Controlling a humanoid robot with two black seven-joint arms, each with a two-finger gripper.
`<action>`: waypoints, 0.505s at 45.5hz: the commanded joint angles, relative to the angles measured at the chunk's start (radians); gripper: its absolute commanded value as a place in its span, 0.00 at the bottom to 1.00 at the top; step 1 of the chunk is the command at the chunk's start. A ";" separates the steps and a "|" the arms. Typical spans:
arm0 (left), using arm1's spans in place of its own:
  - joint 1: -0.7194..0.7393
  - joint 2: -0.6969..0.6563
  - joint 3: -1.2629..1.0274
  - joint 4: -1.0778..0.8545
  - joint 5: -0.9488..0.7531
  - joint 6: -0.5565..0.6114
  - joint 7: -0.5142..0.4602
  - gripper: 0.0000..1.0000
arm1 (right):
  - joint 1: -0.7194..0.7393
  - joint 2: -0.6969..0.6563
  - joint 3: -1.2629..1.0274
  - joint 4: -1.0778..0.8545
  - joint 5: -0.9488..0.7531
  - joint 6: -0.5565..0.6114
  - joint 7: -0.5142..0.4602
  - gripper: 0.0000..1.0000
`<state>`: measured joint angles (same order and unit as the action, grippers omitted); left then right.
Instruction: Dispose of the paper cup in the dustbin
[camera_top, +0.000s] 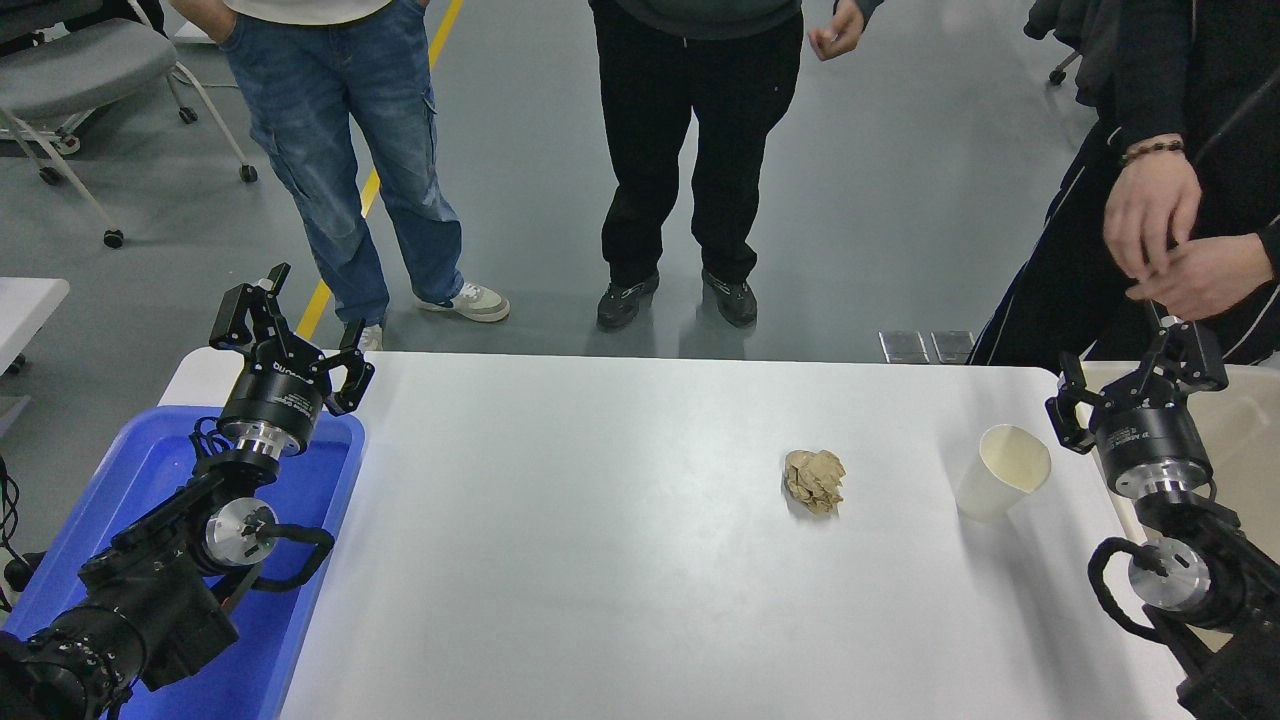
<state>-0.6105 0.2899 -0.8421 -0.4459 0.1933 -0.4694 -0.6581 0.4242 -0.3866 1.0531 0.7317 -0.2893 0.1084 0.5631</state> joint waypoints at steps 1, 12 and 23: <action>0.000 0.000 0.000 0.000 0.000 0.000 0.000 1.00 | -0.001 -0.002 0.001 0.000 0.001 0.001 0.000 0.99; 0.000 0.000 0.000 0.000 0.000 0.000 0.000 1.00 | -0.009 -0.002 0.002 0.002 0.001 -0.001 0.001 0.99; 0.000 0.000 0.000 0.000 0.000 0.000 0.000 1.00 | -0.013 -0.002 0.015 0.003 0.004 0.001 0.001 0.99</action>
<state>-0.6105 0.2899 -0.8421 -0.4457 0.1933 -0.4694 -0.6581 0.4158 -0.3880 1.0606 0.7333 -0.2877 0.1077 0.5632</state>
